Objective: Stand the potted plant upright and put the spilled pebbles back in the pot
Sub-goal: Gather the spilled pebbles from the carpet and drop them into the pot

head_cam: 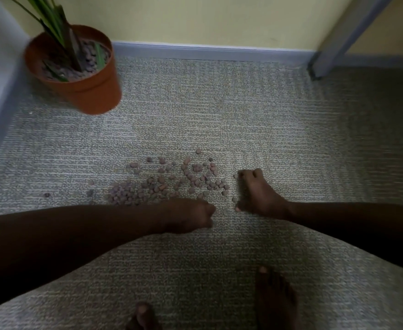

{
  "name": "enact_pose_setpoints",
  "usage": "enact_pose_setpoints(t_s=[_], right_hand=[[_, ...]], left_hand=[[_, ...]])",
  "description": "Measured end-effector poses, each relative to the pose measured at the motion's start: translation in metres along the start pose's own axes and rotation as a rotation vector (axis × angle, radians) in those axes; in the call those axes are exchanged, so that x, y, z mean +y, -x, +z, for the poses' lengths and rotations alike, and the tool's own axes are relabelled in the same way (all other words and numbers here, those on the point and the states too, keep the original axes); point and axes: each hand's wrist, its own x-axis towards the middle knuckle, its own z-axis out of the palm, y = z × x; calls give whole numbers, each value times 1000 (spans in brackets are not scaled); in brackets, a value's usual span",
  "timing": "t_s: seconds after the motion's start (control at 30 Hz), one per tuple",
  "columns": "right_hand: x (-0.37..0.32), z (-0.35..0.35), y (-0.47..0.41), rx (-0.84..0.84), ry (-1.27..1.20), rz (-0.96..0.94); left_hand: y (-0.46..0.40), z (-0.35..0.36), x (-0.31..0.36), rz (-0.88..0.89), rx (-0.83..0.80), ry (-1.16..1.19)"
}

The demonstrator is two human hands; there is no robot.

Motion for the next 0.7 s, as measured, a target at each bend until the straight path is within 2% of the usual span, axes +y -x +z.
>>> enact_pose_setpoints(t_s=[0.13,0.23,0.33,0.5,0.57,0.7], right_hand=[[-19,7,-20,-15,-2,-66],[-35,17,-32,-13,-19,-127],[-48,26,-42,-15,-9,-201],[-65,36,-45,11,-55,-239],[-69,34,-46,-14,-47,-280],[-81,35,-46,-49,-43,-392]], left_hand=[[17,-11,-21,-234,57,119],[29,-14,-31,-317,165,105],[42,-15,-32,-334,305,-98],[50,-13,-33,-730,319,13],[52,-15,-33,-745,316,51],[51,-15,-36,-626,392,81]])
